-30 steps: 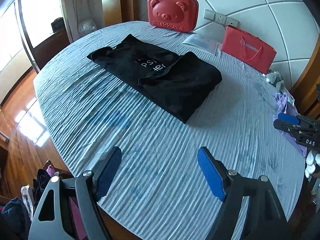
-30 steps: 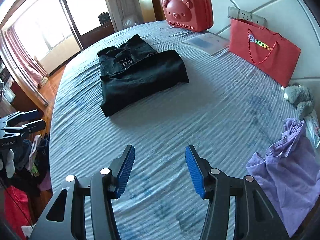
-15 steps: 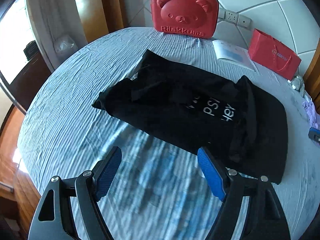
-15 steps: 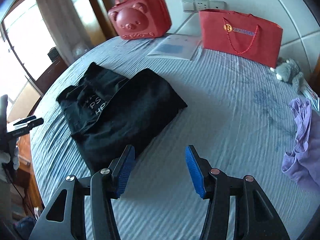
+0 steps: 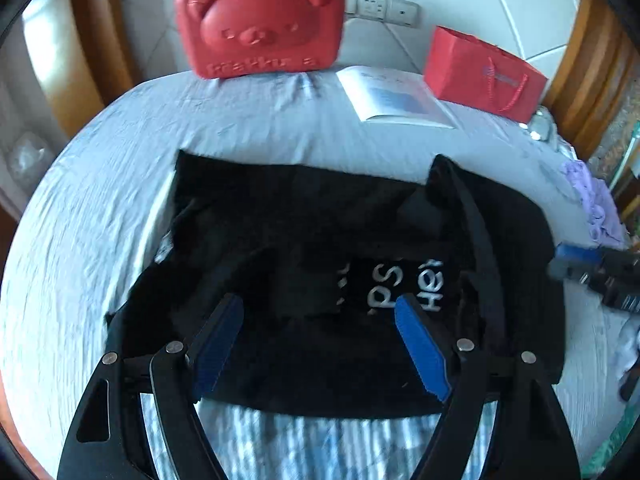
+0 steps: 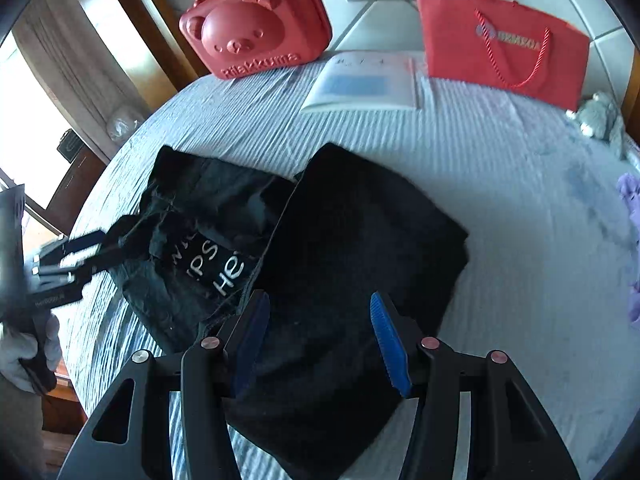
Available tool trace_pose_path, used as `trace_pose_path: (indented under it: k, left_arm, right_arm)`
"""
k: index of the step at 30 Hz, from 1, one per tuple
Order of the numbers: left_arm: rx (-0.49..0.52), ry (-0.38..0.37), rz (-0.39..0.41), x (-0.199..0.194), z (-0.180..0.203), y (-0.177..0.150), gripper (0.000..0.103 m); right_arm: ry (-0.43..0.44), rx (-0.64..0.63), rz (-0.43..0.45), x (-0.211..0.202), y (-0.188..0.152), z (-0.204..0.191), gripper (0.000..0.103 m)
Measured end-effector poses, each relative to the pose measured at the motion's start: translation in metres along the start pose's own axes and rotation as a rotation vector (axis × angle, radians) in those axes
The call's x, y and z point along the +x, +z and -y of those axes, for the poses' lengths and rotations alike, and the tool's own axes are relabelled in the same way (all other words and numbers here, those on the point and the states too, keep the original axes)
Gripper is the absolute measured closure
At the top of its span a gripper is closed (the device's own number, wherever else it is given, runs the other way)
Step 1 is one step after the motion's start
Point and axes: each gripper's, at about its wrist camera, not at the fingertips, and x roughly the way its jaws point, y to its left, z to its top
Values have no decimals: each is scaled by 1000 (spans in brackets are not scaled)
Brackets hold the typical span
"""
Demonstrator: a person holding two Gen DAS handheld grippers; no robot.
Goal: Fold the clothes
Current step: 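Grasp the folded T-shirt edge with the left gripper and lift it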
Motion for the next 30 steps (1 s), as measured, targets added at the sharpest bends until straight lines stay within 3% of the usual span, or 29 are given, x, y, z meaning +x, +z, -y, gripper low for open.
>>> trace_pose_path:
  k: [7,13,17,23,24,25,26,30]
  left_arm:
    - [146,-146,-13,34,43,57,24]
    - [260,-251,-85,86,90,96,24]
    - [307,-242,-119,119,115,110,24]
    - [306,-264,-196,150,133,106,28]
    - [312,-277,-192,147,135,102,58]
    - [317,-290,-184,144,136,99,81]
    - [320,-298,-154,134,136,96,93]
    - [319,-341,-29,80,131,84,93]
  right_arm:
    - [-93,118,-15,-5,-30,7,50]
    - [-181,231,-19,-17,-55,13,50]
    - [-189,321,5,-27,-67,25,50]
    - [-197,349,10,-30,-74,41,49]
    - [-199,349,15,-30,-72,44,49]
    - [-201,348,20,-31,-71,47,49]
    - [-203,348,25,-31,-70,50,49]
    - [-210,346,47,-34,-65,62,49]
